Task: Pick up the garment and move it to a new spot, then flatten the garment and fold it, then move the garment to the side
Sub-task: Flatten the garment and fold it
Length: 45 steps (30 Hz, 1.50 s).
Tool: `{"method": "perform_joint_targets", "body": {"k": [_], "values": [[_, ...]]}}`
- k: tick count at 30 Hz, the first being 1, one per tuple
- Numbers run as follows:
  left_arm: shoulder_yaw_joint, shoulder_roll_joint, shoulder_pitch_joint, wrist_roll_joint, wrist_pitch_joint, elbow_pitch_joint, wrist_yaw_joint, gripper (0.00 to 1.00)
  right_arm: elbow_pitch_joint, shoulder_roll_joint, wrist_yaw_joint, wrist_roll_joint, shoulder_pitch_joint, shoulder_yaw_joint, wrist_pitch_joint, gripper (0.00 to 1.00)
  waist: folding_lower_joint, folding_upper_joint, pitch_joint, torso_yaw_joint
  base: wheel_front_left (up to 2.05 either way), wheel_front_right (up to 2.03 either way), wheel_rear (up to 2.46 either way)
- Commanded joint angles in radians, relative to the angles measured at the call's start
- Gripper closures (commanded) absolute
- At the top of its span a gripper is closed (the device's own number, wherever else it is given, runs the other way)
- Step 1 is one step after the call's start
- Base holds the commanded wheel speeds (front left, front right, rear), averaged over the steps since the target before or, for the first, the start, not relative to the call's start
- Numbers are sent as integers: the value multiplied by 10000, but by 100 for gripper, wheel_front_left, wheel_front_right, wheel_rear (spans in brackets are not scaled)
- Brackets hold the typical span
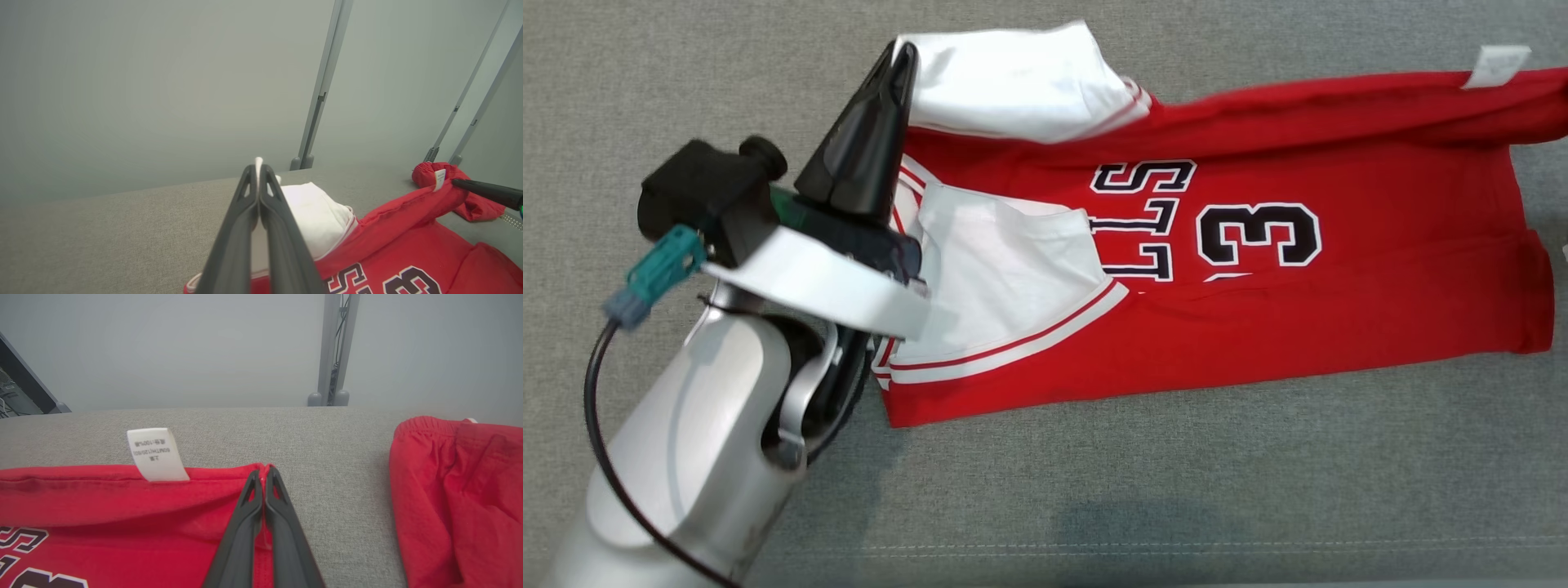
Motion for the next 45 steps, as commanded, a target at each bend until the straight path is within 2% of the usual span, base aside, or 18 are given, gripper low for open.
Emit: {"method": "perform_joint_targets", "body": {"k": [1, 6, 13, 29, 37, 45], "values": [[411, 357, 139, 20, 65, -710, 210, 100, -176, -408, -2, 121, 443, 9, -181, 100, 0, -1, -13, 59, 0, 0, 0], [414, 543, 1107, 38, 216, -2360, 742, 100, -156, -567, -2, 53, 724, -164, -398, 100, 0, -1, -39, 223, 0, 0, 0], [161, 442, 2326, -159, 266, -3033, 1160, 100, -142, -563, -2, 139, 1496, -383, -513, 100, 0, -1, -99, 375, 0, 0, 0], [-273, 14, 3475, -627, -90, -2069, 1195, 100, -265, -325, -2, -22, 2370, -867, -551, 100, 0, -1, 43, 418, 0, 0, 0], [-289, 31, 3860, -766, 6, -2088, 1395, 100, -490, -334, -2, -193, 2964, -1318, -552, 100, 0, -1, -39, 481, 0, 0, 0], [-328, 59, 4143, -817, 85, -1998, 1600, 100, -464, -326, -2, -830, 3390, -1519, -553, 100, 0, -1, -96, 473, 0, 0, 0]]}}
